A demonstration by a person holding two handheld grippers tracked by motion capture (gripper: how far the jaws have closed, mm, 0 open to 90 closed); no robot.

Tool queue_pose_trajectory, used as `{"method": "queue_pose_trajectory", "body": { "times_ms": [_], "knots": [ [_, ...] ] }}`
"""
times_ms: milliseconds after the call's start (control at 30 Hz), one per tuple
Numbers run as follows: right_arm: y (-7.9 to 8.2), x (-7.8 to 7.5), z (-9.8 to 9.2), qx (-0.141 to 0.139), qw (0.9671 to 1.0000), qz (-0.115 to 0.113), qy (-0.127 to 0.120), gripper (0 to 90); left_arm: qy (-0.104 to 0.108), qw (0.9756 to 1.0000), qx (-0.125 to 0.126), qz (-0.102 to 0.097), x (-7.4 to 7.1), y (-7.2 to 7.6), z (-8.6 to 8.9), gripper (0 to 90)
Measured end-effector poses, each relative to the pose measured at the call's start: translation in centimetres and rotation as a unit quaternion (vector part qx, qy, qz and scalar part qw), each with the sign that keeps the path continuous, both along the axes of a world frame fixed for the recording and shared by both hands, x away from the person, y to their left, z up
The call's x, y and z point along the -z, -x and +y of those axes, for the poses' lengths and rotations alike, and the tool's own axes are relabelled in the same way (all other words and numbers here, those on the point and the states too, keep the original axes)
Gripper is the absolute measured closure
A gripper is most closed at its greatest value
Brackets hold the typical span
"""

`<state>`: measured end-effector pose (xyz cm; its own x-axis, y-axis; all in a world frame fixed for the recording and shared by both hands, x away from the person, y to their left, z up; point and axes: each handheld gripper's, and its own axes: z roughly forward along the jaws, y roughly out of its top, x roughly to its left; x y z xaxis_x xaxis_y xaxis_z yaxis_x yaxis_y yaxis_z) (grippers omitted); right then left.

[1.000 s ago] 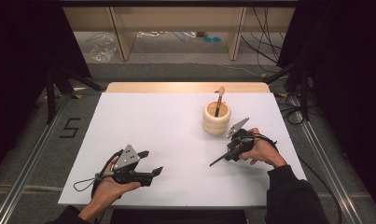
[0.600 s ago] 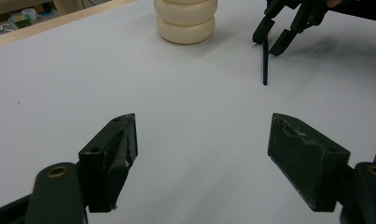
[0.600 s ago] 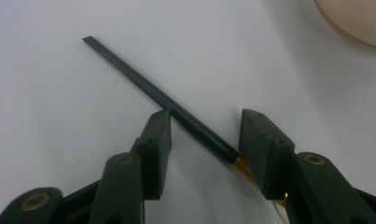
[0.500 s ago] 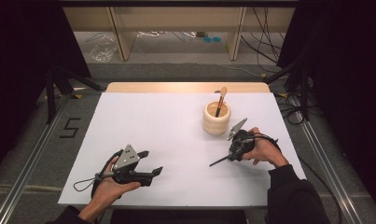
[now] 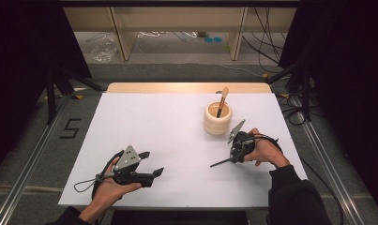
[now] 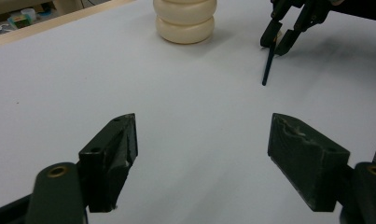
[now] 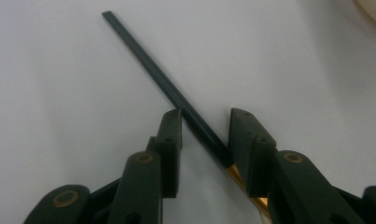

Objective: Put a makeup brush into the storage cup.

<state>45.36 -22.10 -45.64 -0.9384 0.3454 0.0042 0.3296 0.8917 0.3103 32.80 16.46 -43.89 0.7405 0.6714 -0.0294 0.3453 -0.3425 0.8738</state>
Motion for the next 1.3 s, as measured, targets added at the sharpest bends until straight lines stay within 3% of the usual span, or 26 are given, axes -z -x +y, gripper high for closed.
{"method": "queue_pose_trajectory", "body": {
  "times_ms": [500, 1067, 1300],
  "knots": [
    [0.2, -0.2, 0.6, -0.024, 0.9993, 0.008, 0.029, 73.8, 0.002, 1.0, -0.001, 0.001, 0.0, 0.0, 0.0, 24.3],
    [0.4, -0.3, 1.4, -0.025, 0.9981, 0.017, 0.054, 81.8, 0.0, 1.0, -0.003, 0.0, 0.0, 0.1, 0.0, 24.4],
    [0.5, -0.3, 1.6, -0.02, 0.9979, 0.01, 0.06, 82.7, 0.003, 1.0, -0.001, 0.001, 0.0, 0.0, 0.0, 24.4]
  ]
}}
